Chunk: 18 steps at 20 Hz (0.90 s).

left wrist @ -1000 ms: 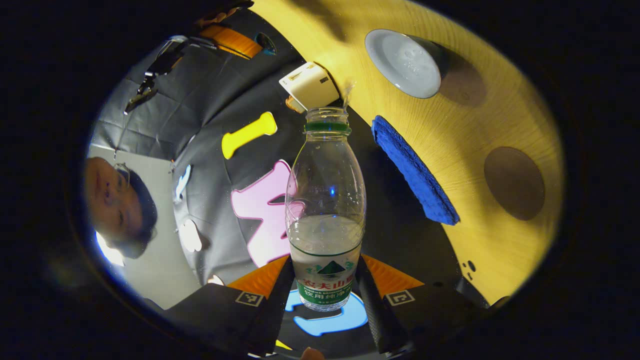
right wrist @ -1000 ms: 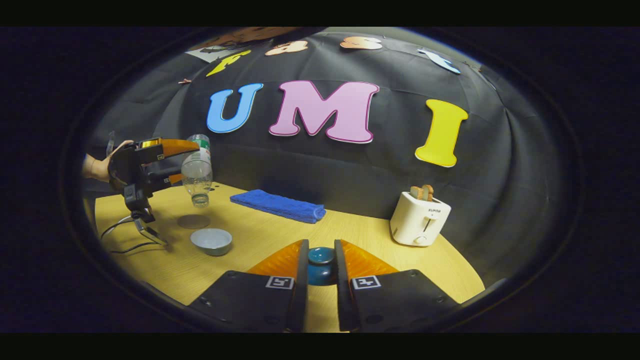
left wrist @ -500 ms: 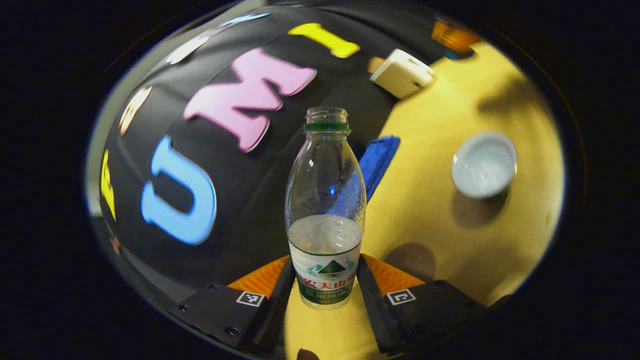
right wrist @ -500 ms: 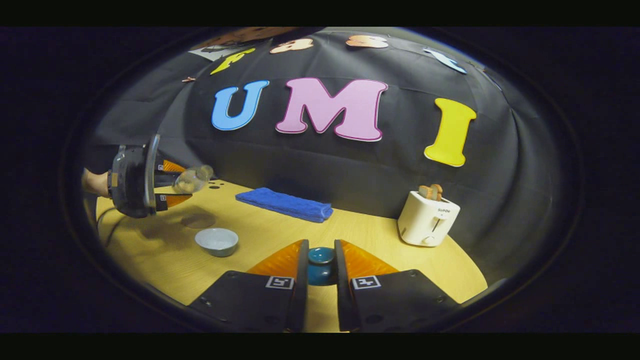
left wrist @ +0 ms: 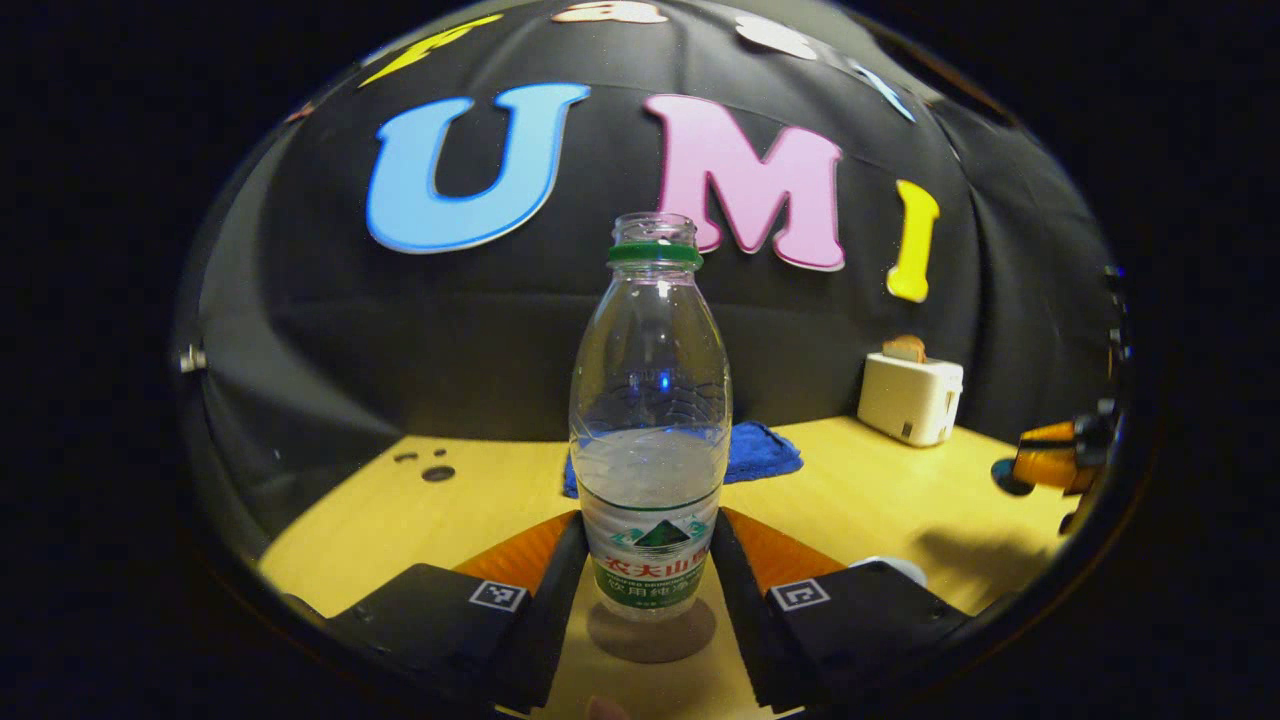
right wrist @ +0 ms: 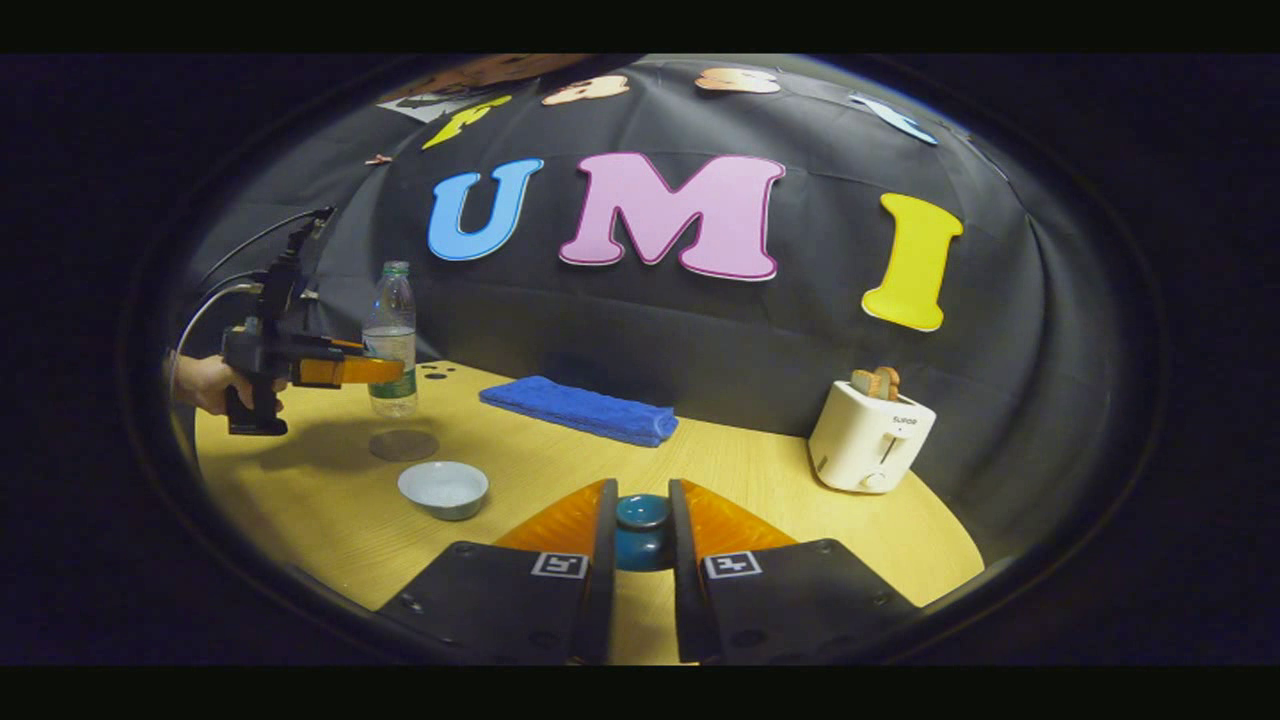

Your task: Open the teacup lid with one hand, grasp the water bottle and pour water into the teacup with the other hand; after pouring, place the water bottle on the coaster and then close the teacup lid.

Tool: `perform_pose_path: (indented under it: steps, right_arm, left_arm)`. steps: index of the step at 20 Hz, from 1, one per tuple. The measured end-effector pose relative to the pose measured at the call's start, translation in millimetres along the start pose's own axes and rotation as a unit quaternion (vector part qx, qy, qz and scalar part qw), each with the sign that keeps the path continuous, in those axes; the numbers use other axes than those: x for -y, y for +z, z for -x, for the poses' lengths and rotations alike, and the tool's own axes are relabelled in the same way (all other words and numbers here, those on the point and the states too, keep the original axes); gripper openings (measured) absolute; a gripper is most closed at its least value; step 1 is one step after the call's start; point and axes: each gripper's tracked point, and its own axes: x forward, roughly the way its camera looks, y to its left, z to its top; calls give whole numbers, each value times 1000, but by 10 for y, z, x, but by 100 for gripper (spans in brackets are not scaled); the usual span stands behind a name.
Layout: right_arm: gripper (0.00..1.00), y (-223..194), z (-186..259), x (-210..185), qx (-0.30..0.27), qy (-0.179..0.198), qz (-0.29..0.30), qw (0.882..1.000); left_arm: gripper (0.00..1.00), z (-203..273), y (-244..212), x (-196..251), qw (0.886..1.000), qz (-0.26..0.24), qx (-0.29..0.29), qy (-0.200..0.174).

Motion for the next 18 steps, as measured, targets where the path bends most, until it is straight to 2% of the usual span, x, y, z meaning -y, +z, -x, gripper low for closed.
perform_pose_path:
  steps: [2, 4, 9, 10, 11, 14, 16, 17, 18]
  right_arm:
    - [23, -5, -4, 1, 0, 0, 0, 1000]
    - [27, -4, -9, -7, 1, 1, -1, 1000]
    - [23, -29, -28, 0, -3, 2, -1, 1000]
    - [23, -30, -35, -3, -4, 2, 0, 1000]
    - [27, -32, -34, 1, -4, 3, -1, 1000]
    - [32, -33, -35, -12, -3, 4, -3, 1000]
    - [29, -38, -37, -16, -4, 5, -1, 1000]
    - [28, -37, -38, -18, -4, 6, -1, 1000]
    - [29, -43, -40, -27, -5, 6, -3, 1000]
  left_arm:
    - [74, -12, -31, 0, 1000, 23, -10, 12]
    - [74, -19, -44, 40, 999, 32, -21, 22]
    - [75, 23, -45, -10, 999, 18, -38, 15]
    - [70, 32, -62, 1, 999, 20, -43, 11]
    - [77, 59, -35, -16, 999, 19, -43, 12]
    - [79, 22, -47, 5, 999, 17, -39, 14]
    - [85, 8, -54, -6, 999, 22, -41, 14]
    - [96, 22, -70, -2, 999, 22, -47, 12]
    - [96, 29, -94, 3, 998, 22, -50, 15]
